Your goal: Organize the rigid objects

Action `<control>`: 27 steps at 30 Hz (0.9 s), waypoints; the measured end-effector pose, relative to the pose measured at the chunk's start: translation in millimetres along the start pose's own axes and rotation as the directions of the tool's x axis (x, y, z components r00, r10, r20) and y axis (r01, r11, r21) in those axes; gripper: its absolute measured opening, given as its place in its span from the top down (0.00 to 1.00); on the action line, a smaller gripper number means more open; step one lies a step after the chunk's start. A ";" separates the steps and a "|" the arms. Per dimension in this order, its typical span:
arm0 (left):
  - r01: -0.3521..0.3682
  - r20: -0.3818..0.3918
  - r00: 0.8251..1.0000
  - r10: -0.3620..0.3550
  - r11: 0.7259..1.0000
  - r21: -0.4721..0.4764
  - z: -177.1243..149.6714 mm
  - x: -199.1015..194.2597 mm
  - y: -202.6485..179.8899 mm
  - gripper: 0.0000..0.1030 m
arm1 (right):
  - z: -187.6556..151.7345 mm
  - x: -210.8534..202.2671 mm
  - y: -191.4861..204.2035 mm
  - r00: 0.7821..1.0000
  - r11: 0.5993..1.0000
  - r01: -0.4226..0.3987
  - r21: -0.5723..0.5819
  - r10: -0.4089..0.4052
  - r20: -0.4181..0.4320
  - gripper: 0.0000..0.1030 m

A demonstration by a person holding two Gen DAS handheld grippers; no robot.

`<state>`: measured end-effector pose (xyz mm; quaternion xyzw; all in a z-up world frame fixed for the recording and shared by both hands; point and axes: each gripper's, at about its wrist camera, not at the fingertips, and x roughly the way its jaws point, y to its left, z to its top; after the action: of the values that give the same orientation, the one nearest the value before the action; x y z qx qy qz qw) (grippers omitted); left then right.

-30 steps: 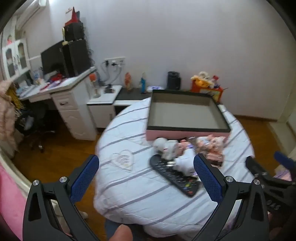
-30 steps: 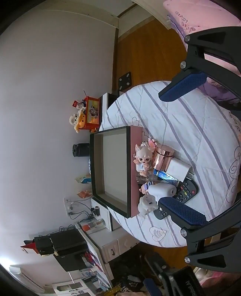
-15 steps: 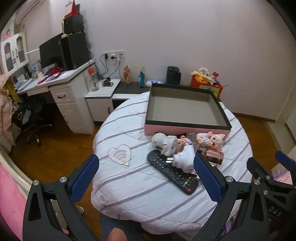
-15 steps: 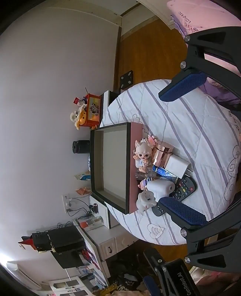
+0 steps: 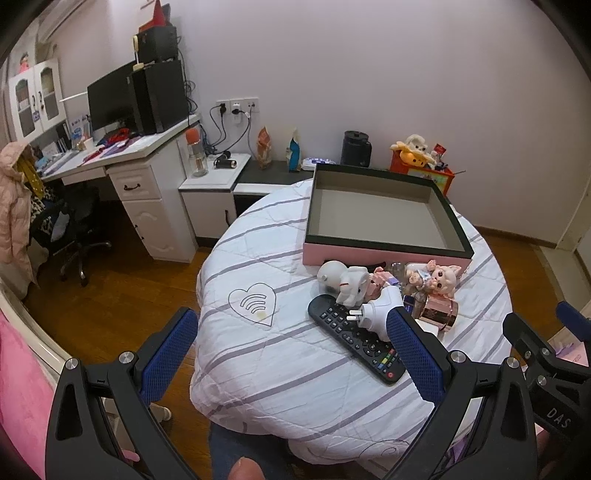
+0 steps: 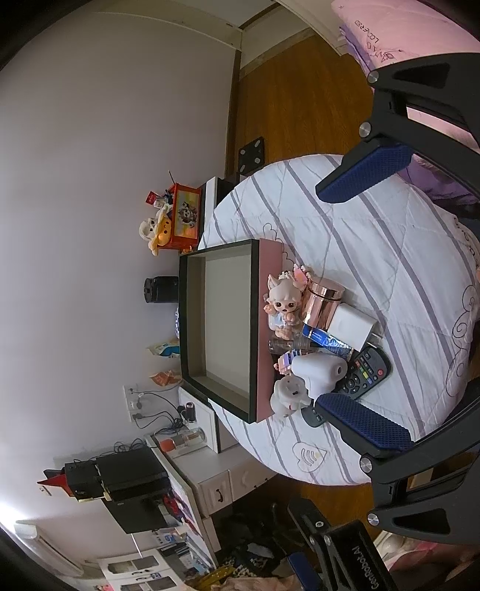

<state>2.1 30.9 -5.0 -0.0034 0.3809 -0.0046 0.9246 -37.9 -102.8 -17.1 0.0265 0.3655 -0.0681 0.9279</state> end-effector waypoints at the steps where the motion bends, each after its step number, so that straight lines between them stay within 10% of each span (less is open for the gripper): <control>1: 0.000 0.002 1.000 0.000 1.000 0.000 -0.3 -0.7 0.1 0.00 | 0.1 0.1 -0.2 1.000 1.000 -0.001 0.000 0.001 -0.001 0.00; 27: -0.014 0.033 0.999 0.014 1.000 0.015 4.4 -13.0 -3.8 0.00 | 0.0 -5.1 -5.5 1.000 1.000 -0.015 0.018 0.015 0.020 0.00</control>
<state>-4.0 27.3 7.3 0.0063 0.3654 -0.0009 0.9308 -42.5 -107.6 -13.7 0.0368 0.3556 -0.0648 0.9317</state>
